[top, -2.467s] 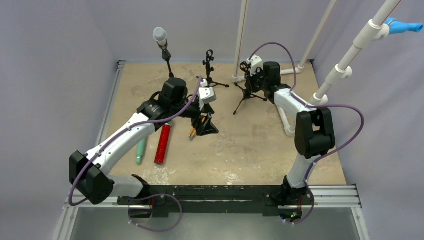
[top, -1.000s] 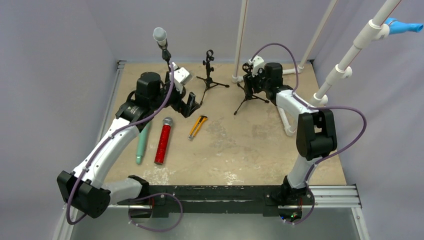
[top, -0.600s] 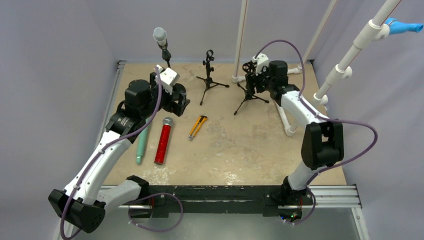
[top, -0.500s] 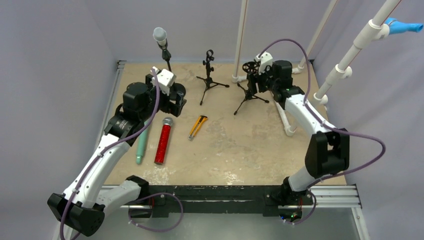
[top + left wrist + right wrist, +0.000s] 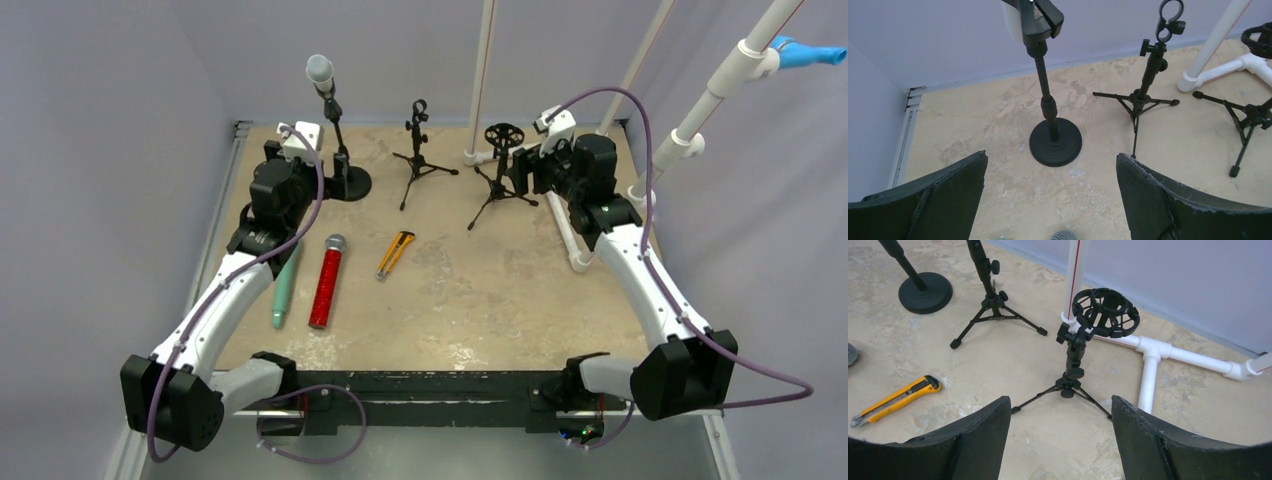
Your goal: Remove the microphone from the stand
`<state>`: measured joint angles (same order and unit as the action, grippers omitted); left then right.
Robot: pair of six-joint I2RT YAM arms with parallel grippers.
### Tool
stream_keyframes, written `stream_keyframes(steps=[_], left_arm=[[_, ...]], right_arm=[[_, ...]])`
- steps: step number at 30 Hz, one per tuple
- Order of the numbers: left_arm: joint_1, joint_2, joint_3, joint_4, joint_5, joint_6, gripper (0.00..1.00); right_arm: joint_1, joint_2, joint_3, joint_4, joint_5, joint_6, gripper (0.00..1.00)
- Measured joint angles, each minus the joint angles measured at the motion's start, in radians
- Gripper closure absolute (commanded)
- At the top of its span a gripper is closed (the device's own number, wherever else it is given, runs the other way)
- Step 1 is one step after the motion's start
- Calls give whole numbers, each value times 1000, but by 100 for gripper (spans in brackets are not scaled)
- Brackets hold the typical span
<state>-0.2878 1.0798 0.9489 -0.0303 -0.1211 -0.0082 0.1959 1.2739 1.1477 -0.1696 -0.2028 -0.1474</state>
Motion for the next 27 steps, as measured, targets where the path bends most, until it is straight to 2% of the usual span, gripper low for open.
stream_keyframes(steps=[4,15,21,27], left_arm=[[29,107,-20,146,9,1,12],[39,443,-47,522,10,33,12],[39,586,-17,657,-16,54,18],[44,666,29,737,-29,45,20]], right_arm=[[0,-56,-51,5,-8,2,29],[0,-66,-83,-2,-55,12,27],[0,-66,-108,-3,-72,17,27],[0,-66,-137,-3,-77,17,27]])
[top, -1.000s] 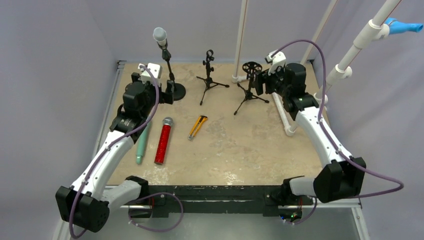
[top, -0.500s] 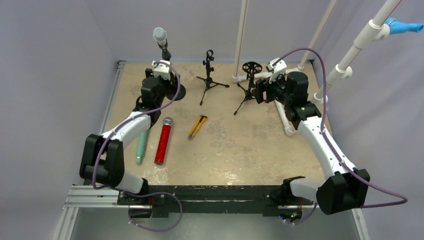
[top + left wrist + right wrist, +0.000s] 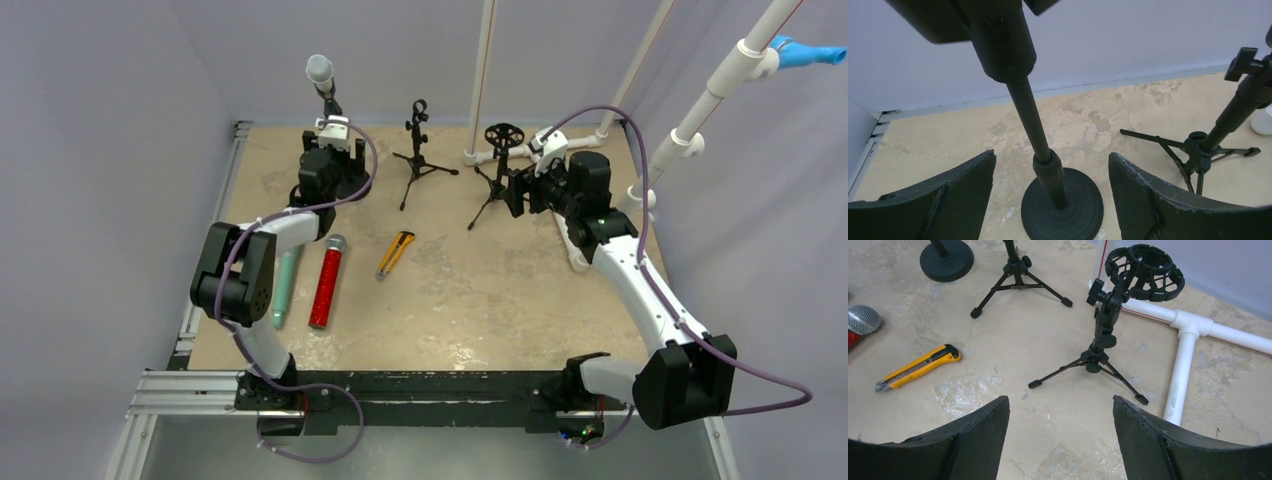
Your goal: Remove the microphone from the stand
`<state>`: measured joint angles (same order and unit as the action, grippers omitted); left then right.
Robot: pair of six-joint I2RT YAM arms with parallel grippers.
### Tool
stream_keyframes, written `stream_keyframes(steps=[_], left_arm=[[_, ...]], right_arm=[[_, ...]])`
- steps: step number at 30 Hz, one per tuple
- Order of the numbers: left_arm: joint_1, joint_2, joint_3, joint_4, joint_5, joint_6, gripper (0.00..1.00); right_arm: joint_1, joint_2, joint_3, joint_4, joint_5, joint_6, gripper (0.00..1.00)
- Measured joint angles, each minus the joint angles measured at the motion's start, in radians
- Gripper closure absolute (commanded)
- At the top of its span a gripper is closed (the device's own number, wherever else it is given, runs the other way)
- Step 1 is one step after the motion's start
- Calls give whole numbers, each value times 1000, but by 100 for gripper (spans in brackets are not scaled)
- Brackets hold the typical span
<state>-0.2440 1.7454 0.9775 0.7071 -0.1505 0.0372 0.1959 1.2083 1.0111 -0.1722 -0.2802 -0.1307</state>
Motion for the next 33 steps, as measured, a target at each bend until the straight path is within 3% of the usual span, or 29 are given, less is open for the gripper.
stream_keyframes(steps=[14,33], left_arm=[[43,125,95,58,-6,-64,37],[72,179,150,101,132,-117,95]], right_arm=[[0,4,-2,0,-4,0,27],[0,18,-34,1,-4,0,27]])
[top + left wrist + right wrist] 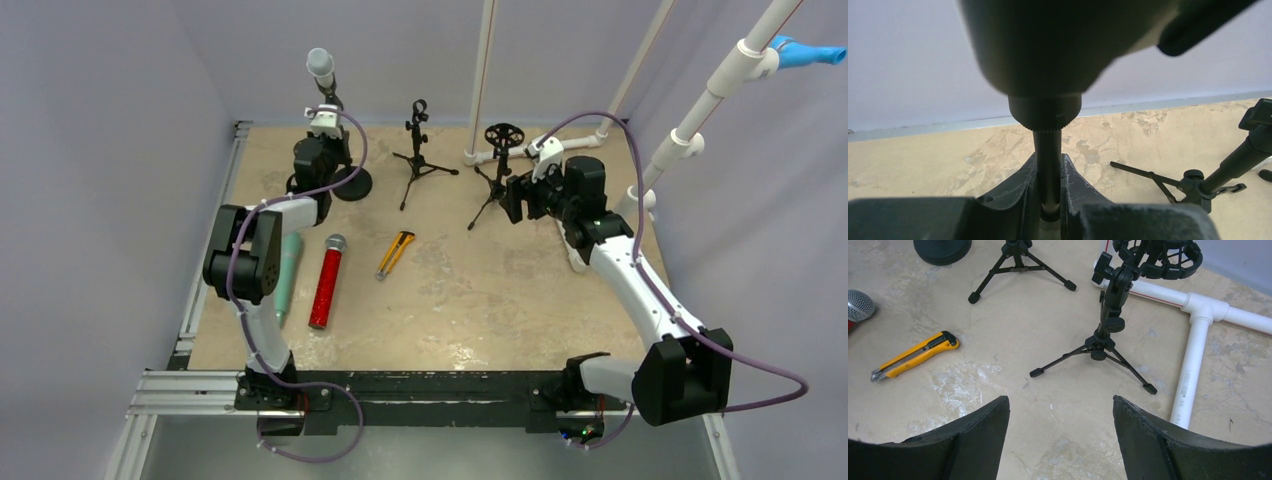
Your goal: Remove the microphone from the stand
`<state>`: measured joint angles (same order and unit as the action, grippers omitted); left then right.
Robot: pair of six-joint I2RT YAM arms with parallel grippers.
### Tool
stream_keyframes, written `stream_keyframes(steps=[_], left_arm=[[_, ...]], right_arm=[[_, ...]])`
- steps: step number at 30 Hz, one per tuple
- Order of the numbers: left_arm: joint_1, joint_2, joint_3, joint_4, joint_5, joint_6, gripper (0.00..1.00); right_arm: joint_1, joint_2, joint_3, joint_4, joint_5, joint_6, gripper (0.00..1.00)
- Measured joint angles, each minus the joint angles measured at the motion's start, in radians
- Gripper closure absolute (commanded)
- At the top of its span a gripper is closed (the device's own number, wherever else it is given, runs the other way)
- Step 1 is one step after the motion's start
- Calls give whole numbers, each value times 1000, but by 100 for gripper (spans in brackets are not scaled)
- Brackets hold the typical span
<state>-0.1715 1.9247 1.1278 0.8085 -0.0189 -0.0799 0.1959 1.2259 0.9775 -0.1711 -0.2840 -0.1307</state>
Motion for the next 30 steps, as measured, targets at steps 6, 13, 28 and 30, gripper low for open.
stream_keyframes(steps=[6,13,28,30], left_arm=[[15,0,-8,13,54,-17,100],[34,-11,-71,98,129,-37,100],[84,-99,-212,175,409,-76,100],[86,-120,-235,171,444,-76,100]], right_arm=[[0,0,-22,0,0,0,27],[0,0,-25,8,-3,0,27],[0,0,-48,24,-26,0,27],[0,0,-48,27,-29,1,27]])
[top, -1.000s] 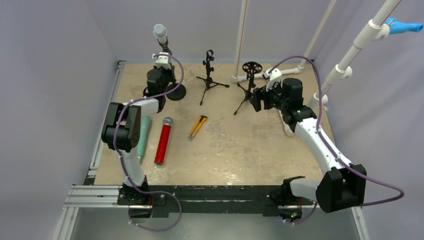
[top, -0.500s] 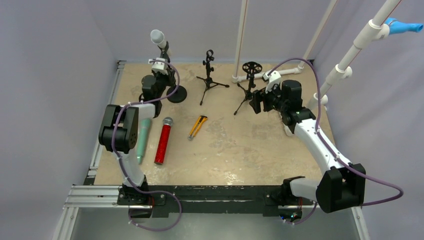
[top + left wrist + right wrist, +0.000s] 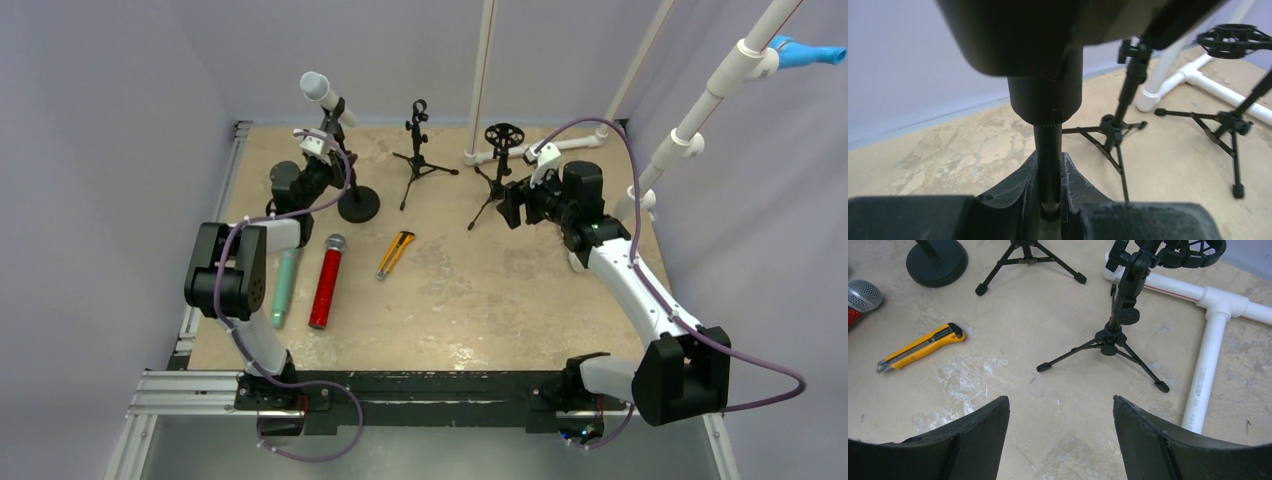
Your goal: Remove the microphone from the stand
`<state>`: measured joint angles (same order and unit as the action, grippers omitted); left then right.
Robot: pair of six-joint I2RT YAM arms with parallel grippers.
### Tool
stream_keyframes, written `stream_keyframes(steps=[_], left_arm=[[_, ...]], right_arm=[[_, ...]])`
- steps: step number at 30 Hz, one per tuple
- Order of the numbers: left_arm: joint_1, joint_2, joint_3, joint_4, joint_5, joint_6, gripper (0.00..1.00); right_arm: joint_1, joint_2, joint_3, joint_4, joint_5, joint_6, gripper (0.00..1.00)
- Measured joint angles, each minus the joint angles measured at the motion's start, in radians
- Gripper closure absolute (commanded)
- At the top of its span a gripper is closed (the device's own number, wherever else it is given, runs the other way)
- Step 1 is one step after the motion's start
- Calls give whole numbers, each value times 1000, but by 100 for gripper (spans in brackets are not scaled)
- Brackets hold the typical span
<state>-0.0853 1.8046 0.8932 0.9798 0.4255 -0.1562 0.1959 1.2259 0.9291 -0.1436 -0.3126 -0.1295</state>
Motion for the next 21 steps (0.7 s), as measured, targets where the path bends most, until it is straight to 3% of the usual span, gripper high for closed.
stream_keyframes(steps=[10,21], left_arm=[[0,-161,-90,-114,196,-8,100],[0,-481,-123,-296,382,22,100]], right_arm=[[0,0,0,1,-32,6,27],[0,-13,0,-6,-83,3,26]])
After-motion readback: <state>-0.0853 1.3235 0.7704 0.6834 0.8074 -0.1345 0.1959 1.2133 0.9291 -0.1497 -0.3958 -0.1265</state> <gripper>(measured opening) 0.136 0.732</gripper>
